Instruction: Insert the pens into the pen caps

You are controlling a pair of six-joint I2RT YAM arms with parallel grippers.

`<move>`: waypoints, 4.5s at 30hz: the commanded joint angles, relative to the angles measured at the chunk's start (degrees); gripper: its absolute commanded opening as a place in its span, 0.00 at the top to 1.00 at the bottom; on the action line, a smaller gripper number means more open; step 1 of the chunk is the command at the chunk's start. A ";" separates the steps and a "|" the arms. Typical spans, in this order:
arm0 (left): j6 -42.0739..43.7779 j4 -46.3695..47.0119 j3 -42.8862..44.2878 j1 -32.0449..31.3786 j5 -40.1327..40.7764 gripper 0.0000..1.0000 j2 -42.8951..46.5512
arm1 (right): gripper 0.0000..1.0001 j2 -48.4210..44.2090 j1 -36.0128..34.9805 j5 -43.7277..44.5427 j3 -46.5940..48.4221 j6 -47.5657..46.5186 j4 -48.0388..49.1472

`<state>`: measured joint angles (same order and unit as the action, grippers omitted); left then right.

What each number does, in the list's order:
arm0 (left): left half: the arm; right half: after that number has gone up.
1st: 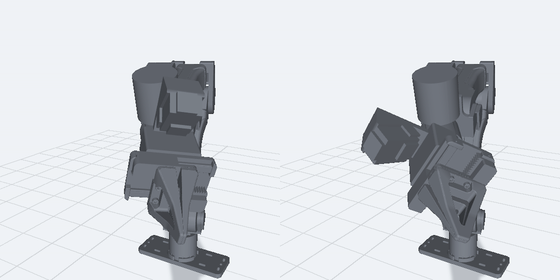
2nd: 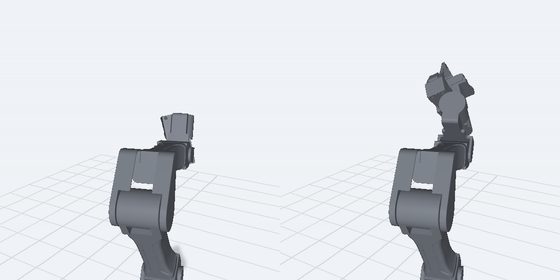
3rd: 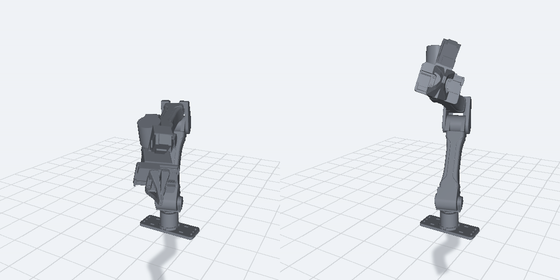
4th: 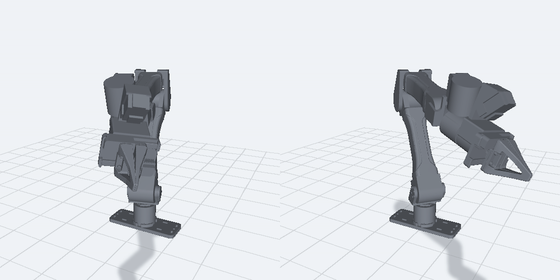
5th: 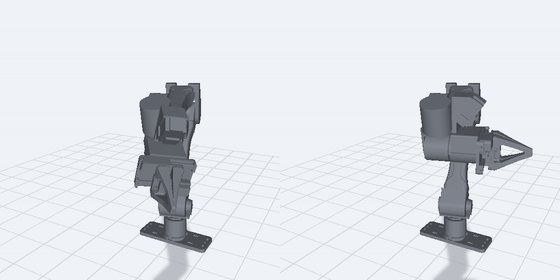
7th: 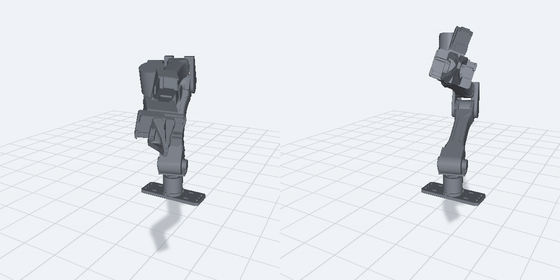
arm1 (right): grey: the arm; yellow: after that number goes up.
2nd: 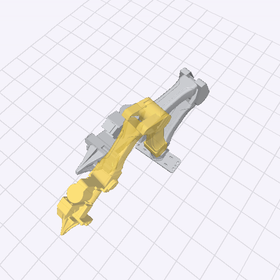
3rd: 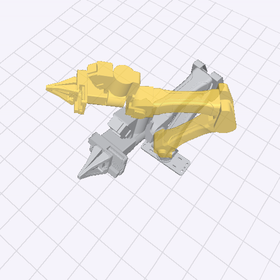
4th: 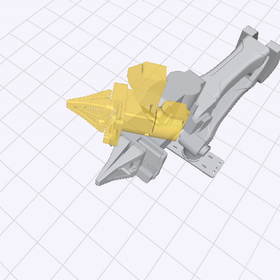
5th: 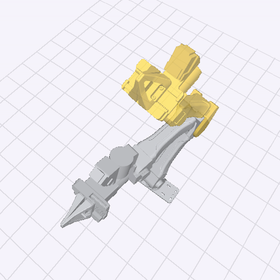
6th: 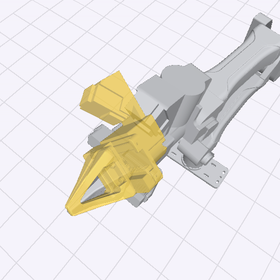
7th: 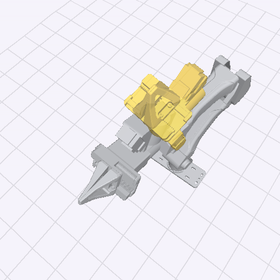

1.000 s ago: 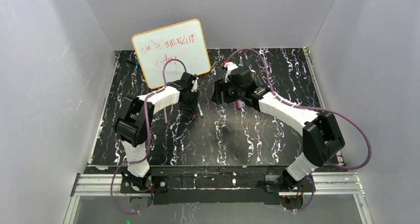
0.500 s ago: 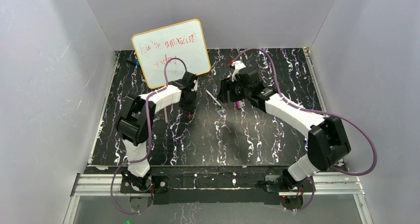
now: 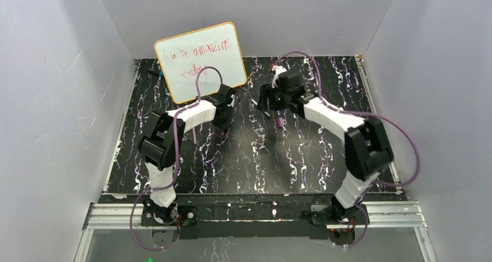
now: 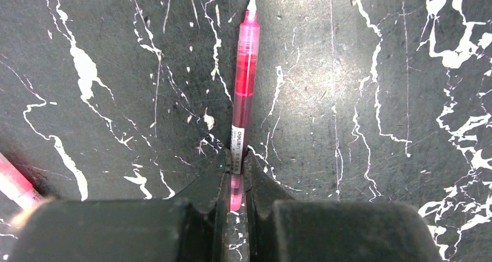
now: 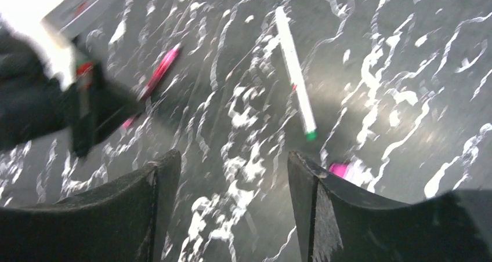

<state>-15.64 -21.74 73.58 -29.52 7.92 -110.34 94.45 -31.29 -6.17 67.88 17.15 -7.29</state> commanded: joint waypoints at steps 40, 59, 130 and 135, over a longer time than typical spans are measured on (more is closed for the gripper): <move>1.27 -7.86 0.04 -0.17 -3.51 1.00 27.35 | 0.31 30.40 4.48 9.10 20.42 -10.57 -1.35; 1.27 27.73 -20.10 0.25 -32.26 1.00 45.91 | 0.24 -14.14 1.39 -18.53 -6.90 6.03 30.44; -11.79 48.80 -27.10 -0.72 -53.04 0.57 48.65 | 0.99 -17.14 -7.94 -27.17 -11.93 20.82 59.40; -11.35 48.68 -26.72 -0.71 -52.49 0.57 48.60 | 0.99 -16.70 -8.22 -27.33 -12.14 20.89 59.40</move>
<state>-28.10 25.67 46.48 -29.87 -44.12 -62.22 77.21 -39.05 -33.04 55.44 37.50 48.25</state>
